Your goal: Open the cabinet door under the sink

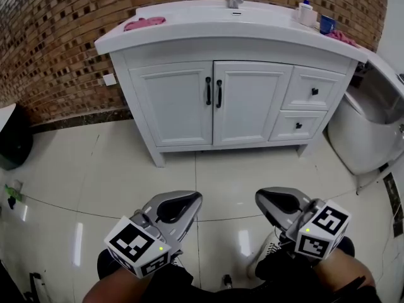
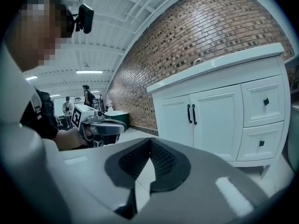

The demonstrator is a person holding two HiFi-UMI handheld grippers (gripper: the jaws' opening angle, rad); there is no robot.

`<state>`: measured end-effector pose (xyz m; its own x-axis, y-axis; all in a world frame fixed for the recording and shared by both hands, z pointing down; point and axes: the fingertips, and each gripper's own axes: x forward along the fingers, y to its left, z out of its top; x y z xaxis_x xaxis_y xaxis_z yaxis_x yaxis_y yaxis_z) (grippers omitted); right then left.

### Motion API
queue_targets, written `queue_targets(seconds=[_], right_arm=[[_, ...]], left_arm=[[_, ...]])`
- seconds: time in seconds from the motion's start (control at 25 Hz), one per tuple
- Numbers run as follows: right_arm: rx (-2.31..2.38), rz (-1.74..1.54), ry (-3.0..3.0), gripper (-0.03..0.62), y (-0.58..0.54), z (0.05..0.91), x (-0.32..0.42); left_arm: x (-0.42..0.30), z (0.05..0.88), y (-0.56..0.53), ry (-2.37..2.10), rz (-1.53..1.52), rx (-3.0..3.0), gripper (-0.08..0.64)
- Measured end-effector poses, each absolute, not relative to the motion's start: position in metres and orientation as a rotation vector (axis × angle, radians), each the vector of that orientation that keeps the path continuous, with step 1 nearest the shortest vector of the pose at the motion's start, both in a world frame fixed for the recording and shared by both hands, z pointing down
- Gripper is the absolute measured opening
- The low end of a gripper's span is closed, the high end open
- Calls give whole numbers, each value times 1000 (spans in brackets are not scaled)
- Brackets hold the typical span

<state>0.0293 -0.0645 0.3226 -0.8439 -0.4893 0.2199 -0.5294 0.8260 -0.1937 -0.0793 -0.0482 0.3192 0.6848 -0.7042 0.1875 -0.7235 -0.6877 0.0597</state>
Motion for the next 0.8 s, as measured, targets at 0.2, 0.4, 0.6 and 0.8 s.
queue_targets(seconds=[0.2,0.4,0.6,0.8], right_arm=[[797,364,-2856,8,-65,321,28],[809,349,-2877,8,-66,313,25],[823,343,-2908,8,-71,306,24],[836,353,-2911,11,-76,303,26]], left_arm=[[-80,320,-50,-1185,225,2766,5],[-86,322,-59,-1224,212,2739,5],[-83,317,-68,-1246,188,2741,5],[-76,316,-77,-1248,200,2751,5]])
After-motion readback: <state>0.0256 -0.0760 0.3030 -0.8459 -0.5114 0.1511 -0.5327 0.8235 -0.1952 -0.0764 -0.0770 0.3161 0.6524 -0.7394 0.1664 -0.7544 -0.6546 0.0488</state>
